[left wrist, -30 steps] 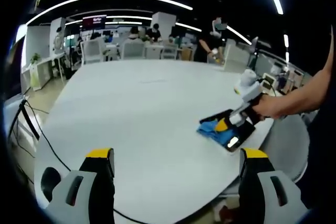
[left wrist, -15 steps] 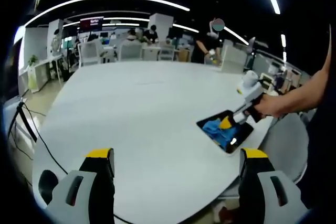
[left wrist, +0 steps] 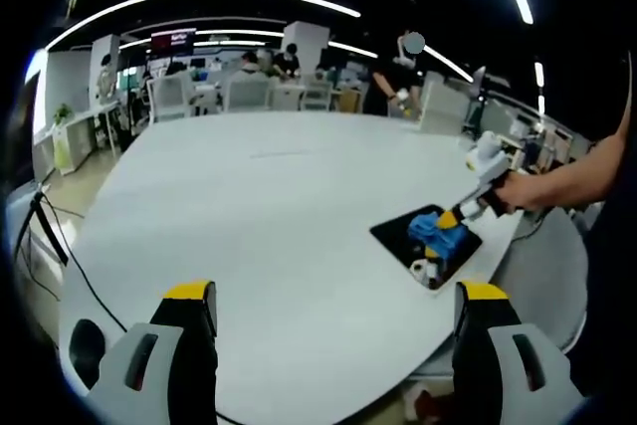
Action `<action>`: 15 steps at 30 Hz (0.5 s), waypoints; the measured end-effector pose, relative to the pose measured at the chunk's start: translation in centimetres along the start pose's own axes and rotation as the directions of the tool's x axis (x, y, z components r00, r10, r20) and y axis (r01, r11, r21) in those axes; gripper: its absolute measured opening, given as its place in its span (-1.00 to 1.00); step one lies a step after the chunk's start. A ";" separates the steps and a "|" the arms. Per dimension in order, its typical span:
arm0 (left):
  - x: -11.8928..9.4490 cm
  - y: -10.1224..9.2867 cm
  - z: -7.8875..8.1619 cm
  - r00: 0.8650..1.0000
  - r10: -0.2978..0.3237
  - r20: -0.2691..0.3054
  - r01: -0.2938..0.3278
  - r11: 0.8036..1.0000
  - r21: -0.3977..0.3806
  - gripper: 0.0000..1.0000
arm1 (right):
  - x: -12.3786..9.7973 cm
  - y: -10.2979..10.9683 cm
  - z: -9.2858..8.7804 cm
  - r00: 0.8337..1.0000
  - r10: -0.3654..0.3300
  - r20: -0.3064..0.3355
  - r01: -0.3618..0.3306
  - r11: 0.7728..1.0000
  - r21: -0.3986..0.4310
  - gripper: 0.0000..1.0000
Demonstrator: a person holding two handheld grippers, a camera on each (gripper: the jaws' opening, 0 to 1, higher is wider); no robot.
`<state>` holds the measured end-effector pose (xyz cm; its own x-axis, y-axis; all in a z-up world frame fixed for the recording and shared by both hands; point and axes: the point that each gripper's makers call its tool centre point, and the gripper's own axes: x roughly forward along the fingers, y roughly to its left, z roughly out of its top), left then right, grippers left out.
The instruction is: Wipe the mirror surface with the cleaning cloth until all visible marks leave the cleaned area.
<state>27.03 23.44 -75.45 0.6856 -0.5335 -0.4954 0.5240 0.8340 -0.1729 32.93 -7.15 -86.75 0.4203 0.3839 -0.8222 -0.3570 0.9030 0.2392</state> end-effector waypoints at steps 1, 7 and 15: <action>0.0 0.0 0.1 1.000 -0.001 0.002 0.001 1.000 -0.001 0.99 | -0.1 -0.4 0.0 1.000 -0.003 0.001 0.003 1.000 0.000 -1.00; 0.3 -0.6 0.4 1.000 -0.001 0.008 0.001 1.000 -0.001 0.99 | -1.2 -3.2 -0.4 0.999 -0.036 0.005 0.036 0.999 0.030 -1.00; 0.8 -1.5 0.5 1.000 -0.004 0.012 0.004 1.000 -0.009 0.99 | -2.5 -6.0 -1.2 0.998 -0.066 -0.002 0.066 0.997 0.041 -1.00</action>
<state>27.05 21.68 -75.17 0.6894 -0.5384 -0.4846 0.5223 0.8330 -0.1825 33.00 -13.78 -86.74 0.4413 0.3231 -0.8372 -0.2940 0.9335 0.2053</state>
